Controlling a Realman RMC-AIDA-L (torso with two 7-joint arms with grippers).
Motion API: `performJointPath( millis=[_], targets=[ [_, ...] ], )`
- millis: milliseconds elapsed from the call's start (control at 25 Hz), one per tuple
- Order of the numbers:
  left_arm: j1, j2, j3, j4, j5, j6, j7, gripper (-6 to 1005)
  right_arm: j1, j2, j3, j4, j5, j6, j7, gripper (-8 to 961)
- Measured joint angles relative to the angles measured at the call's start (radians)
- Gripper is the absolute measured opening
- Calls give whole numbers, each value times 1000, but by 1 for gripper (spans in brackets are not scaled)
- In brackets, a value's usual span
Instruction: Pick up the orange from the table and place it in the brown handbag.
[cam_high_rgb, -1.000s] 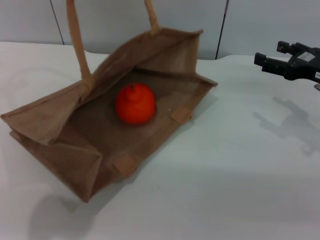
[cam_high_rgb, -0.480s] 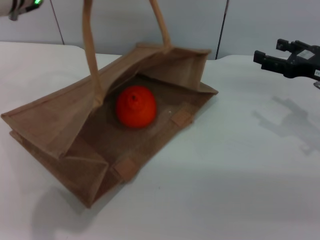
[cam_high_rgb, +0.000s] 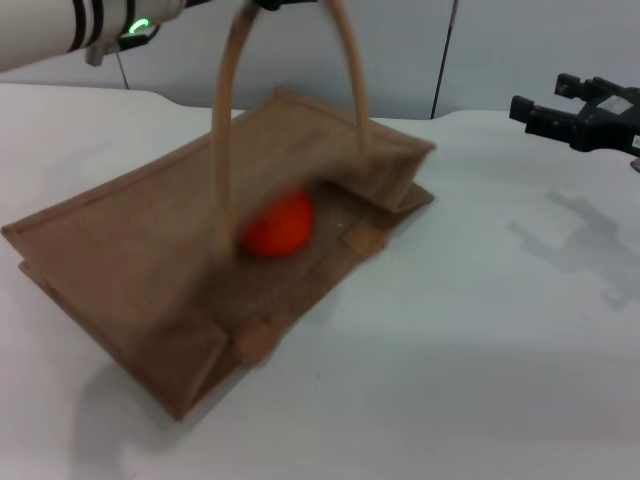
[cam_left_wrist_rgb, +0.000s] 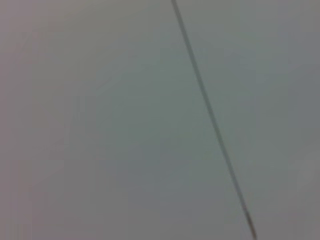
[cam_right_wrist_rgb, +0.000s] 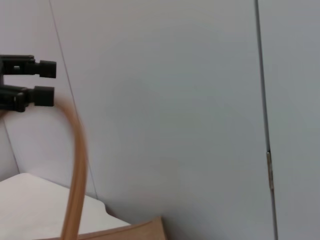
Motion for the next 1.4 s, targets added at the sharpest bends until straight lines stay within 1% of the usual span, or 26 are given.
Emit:
performJointPath(
  millis=[120,280,400,640,720,760,800,880,920,960,1000,1040,1080,1120,1160,1200,1240,1280,1400],
  targets=[
    [4,0,0,-17,-104,-12,92,878,-2,0,11,0,0,0,0,893],
    [4,0,3,-66,-279,-41,241,878,-2,0,13,0,0,2,1,893],
    [8,-1,0,-81,-325,-40,281,878,-1,0,13,0,0,4,2,893],
    [39,-4,-27,-92,-337,2,304,878,-5,2,13,0,0,4,-22,893],
    [63,-6,-26,-100,-354,47,339,878,-15,15,25,0,2,4,-83,893],
    [71,-6,-25,-110,-370,64,359,878,-22,26,34,-1,3,4,-121,893],
    [79,-6,-23,-132,-407,88,400,878,-34,45,61,-1,7,4,-177,893],
    [91,-6,-24,-186,-515,115,506,878,-62,89,134,-1,8,3,-296,892],
    [94,-7,-28,-214,-580,121,562,878,-76,105,175,-3,15,4,-358,892],
    [105,-7,-37,-279,-754,125,712,878,-89,117,208,-9,27,4,-403,892],
    [105,-7,-37,-279,-754,125,712,878,-100,121,234,-28,53,10,-445,892],
    [113,-7,-43,-310,-849,128,792,878,-107,121,253,-56,92,20,-483,892],
    [131,-7,-52,-367,-1022,129,951,878,-110,120,268,-92,137,33,-520,892],
    [131,-7,-52,-367,-1022,129,951,878,-111,117,288,-133,183,51,-567,892],
    [143,-7,-56,-396,-1108,125,1040,878,-112,116,313,-172,219,68,-613,892],
    [162,-8,-62,-451,-1243,104,1182,878,-114,116,339,-210,257,90,-668,892],
    [162,-8,-62,-451,-1243,104,1182,878,-116,115,374,-252,292,119,-729,892],
    [170,-9,-61,-483,-1320,83,1265,878,-118,115,400,-291,319,146,-779,892],
    [175,-11,-57,-567,-1490,25,1418,878,-121,116,474,-418,398,236,-920,892]
  ],
)
